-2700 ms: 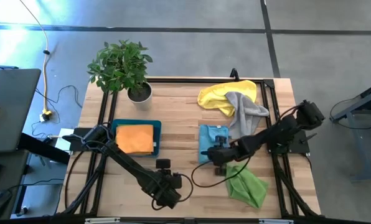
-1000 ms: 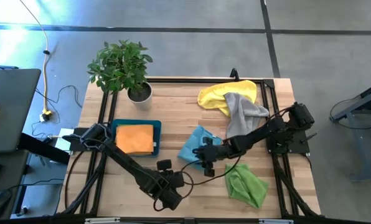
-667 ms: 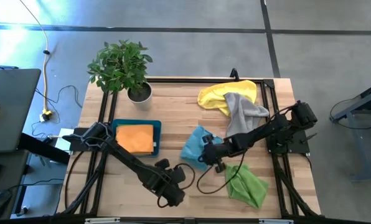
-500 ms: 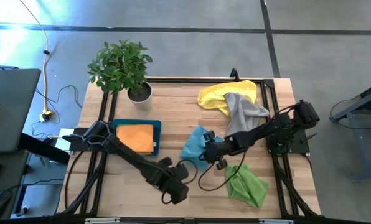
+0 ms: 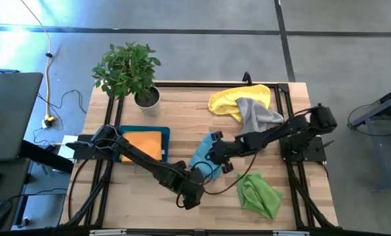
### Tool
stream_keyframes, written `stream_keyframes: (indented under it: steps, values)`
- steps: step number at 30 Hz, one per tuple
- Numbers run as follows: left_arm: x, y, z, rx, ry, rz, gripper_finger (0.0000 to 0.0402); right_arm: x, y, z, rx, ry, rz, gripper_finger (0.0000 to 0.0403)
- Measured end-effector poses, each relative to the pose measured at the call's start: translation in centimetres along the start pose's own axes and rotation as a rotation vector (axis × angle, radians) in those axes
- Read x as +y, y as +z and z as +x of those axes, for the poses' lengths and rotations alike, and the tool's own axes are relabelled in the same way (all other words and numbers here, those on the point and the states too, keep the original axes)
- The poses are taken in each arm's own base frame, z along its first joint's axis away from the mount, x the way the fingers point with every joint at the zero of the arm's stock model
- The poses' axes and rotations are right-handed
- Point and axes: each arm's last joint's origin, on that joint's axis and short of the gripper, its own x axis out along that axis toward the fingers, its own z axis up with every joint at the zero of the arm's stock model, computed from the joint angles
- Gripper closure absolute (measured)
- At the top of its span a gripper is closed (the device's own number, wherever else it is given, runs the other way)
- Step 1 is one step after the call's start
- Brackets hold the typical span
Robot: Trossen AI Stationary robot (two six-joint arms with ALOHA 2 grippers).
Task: Fold microfiber towels
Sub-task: Fold the blue microfiber towel on the table
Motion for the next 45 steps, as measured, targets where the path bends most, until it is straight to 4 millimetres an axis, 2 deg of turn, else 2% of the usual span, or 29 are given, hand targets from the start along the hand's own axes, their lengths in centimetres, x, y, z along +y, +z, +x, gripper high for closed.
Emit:
stream_keyframes:
  steps: [6,9,13,17,19,22,27,30,39,45]
  values:
    - [-0.2,-0.4,-0.1,0.004,0.013,-0.012,0.0275,-1.4,-1.4,2.2,0.065,0.006,0.001,0.0265]
    - [-0.4,-0.8,-0.1,0.006,0.022,-0.002,0.0275,-2.1,-2.3,2.3,0.138,-0.017,0.011,0.0265]
    - [-0.4,-1.2,-0.2,0.017,0.038,0.009,0.0275,-2.6,-3.3,0.3,0.348,-0.061,0.024,0.0265]
    - [-0.4,-1.2,-0.2,0.022,0.046,0.011,0.0275,-2.4,-4.4,-2.5,0.568,-0.022,0.107,0.0265]
    - [-0.3,-1.3,-0.2,0.022,0.053,0.013,0.0275,-2.4,-4.0,-3.6,0.551,-0.036,0.141,0.0265]
    - [-0.2,-1.2,-0.2,0.006,0.066,0.020,0.0275,-2.6,-2.1,-4.1,0.357,-0.079,0.176,0.0265]
    - [-0.3,-1.3,-0.2,0.002,0.071,0.024,0.0275,-3.0,1.4,-3.1,-0.012,-0.049,0.194,0.0265]
    - [-0.7,-1.9,-0.4,0.011,0.076,0.040,0.0275,-3.0,1.8,-1.6,-0.052,-0.051,0.180,0.0265]
    - [-1.7,-3.8,-0.8,-0.006,0.112,0.043,0.0275,-3.0,-0.3,3.2,0.076,-0.026,0.241,0.0265]
    - [-1.8,-4.4,-1.0,0.004,0.133,0.047,0.0275,-2.5,-1.8,3.2,0.230,0.015,0.239,0.0265]
